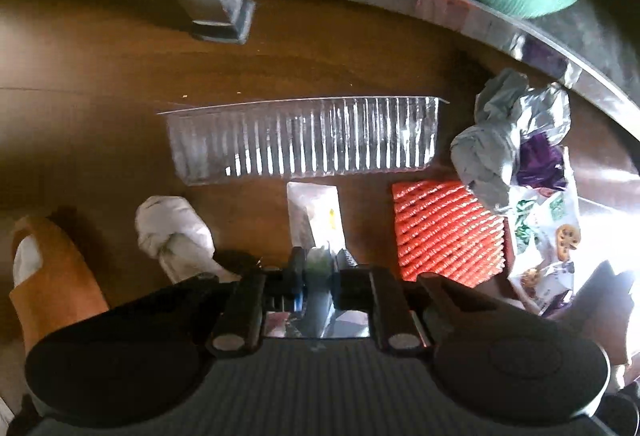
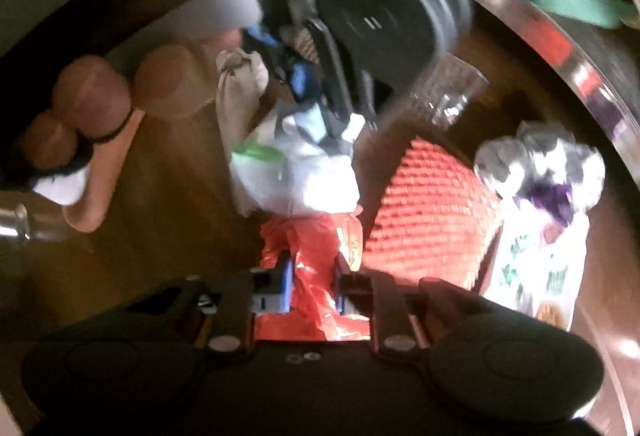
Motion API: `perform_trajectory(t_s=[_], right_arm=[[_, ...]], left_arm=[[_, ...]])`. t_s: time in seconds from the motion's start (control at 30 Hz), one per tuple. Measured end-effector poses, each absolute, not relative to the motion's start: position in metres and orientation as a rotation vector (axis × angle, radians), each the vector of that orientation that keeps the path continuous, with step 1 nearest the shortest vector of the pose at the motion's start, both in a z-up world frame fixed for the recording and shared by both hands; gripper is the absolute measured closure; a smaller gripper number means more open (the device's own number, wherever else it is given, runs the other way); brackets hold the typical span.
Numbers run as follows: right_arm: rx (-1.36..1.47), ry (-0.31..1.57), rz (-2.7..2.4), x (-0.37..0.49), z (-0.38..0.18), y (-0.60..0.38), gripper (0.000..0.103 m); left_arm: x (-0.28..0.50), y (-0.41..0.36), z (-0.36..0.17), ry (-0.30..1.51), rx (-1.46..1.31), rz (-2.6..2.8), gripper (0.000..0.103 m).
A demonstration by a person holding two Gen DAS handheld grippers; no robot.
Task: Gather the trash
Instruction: 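Carry the red bag in the right tool while the left carries the wrapper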
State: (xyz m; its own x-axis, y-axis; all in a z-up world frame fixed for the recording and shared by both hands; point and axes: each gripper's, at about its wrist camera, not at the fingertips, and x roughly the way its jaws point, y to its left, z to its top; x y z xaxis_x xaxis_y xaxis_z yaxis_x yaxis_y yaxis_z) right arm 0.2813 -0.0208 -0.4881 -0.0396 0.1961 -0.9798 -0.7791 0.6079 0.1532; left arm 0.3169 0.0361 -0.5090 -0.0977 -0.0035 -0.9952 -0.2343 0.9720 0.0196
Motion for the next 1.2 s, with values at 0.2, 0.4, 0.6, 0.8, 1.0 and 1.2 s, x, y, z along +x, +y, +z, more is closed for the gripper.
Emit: perform_trajectory(t_s=[0.2, 0.4, 0.6, 0.8, 1.0, 1.2], right_arm=[[-0.502, 1.394, 0.816, 0.269, -0.448, -0.037, 0.085], [-0.429, 1.376, 0.730, 0.263, -0.397, -0.050, 0.085], [-0.299, 1.324, 0.609, 0.262, -0.330, -0.075, 0.085], [-0.167, 1.205, 0.555, 0.249, -0.252, -0.100, 0.085], [-0.096, 1.063, 0.531, 0.229, -0.183, -0.117, 0.085], [-0.076, 0.916, 0.522, 0.205, -0.119, -0.124, 0.085]], left_arm=[[0.305, 0.029, -0.460, 1.609, -0.205, 0.211, 0.091], [0.293, 0.022, -0.391, 1.526, -0.208, 0.180, 0.091], [0.276, 0.015, -0.324, 1.431, -0.252, 0.152, 0.091], [0.248, 0.013, -0.250, 1.324, -0.283, 0.112, 0.091], [0.223, 0.009, -0.182, 1.212, -0.281, 0.067, 0.091], [0.203, 0.004, -0.112, 1.075, -0.310, -0.011, 0.091]])
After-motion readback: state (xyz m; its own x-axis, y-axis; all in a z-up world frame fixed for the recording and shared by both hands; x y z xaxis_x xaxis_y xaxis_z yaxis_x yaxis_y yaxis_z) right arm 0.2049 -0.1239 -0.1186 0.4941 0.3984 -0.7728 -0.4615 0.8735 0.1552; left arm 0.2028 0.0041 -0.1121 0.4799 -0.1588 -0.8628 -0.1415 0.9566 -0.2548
